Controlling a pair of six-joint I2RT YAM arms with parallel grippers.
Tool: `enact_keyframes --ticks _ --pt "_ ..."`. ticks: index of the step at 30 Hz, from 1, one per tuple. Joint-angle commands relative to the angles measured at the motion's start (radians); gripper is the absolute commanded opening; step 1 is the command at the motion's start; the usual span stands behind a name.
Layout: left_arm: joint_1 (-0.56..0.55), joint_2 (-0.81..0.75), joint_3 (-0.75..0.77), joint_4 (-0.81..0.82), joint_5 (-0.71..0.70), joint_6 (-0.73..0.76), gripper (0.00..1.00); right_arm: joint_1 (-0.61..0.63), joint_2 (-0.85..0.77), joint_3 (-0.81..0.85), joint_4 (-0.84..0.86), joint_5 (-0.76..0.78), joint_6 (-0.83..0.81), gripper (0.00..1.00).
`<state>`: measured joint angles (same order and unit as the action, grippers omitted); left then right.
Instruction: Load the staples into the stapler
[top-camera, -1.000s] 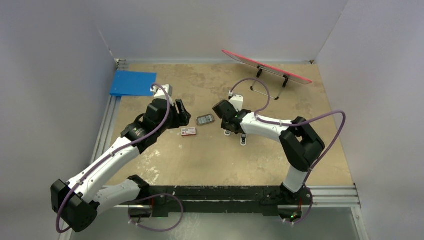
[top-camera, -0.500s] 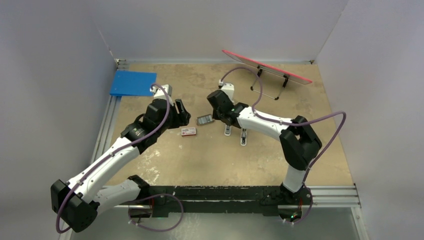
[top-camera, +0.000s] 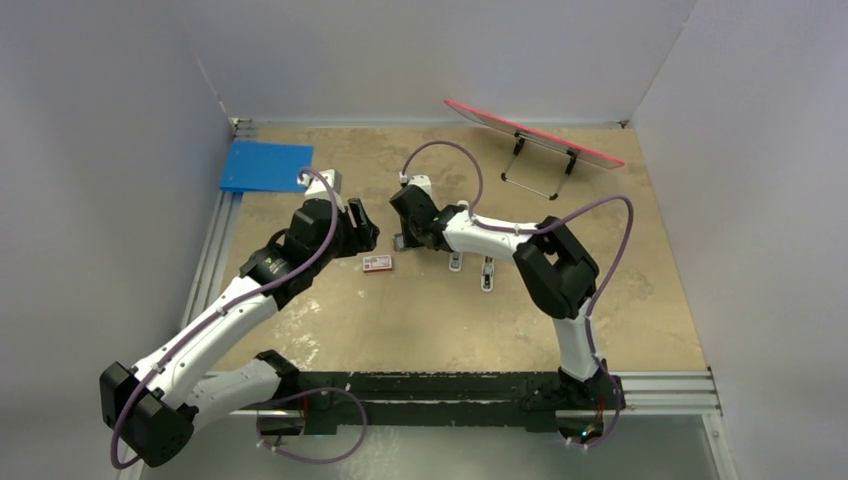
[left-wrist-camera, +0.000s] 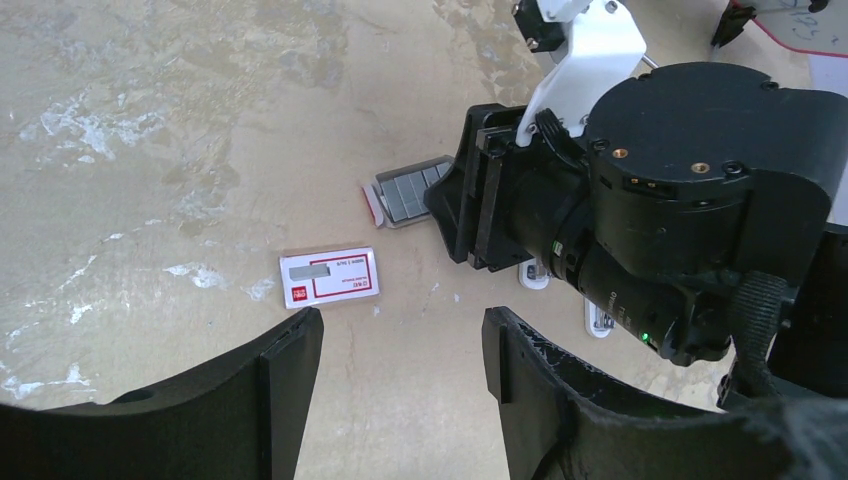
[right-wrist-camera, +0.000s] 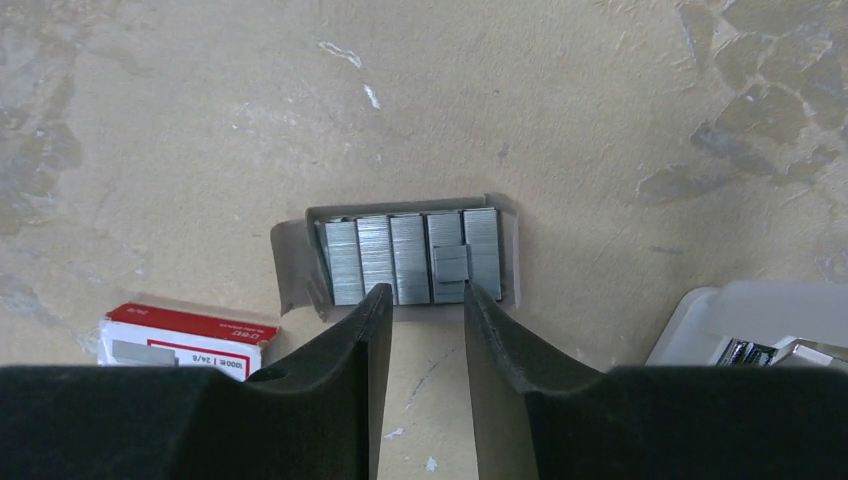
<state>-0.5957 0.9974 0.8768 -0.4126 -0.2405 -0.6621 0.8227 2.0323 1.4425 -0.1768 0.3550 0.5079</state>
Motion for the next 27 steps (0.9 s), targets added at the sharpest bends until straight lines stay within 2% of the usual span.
enact_keyframes --ticks 1,13,27 --pt "0.007 -0.019 0.002 0.025 -0.016 -0.005 0.6 -0.001 -0.009 0.057 -0.011 -0.003 -0.02 0.36" --pt "0.007 -0.018 0.002 0.024 -0.016 -0.004 0.6 -0.001 0.062 0.118 -0.051 0.058 -0.019 0.37" --pt "0.007 -0.008 0.002 0.025 -0.014 -0.005 0.6 -0.001 0.077 0.09 -0.046 0.061 -0.004 0.4"
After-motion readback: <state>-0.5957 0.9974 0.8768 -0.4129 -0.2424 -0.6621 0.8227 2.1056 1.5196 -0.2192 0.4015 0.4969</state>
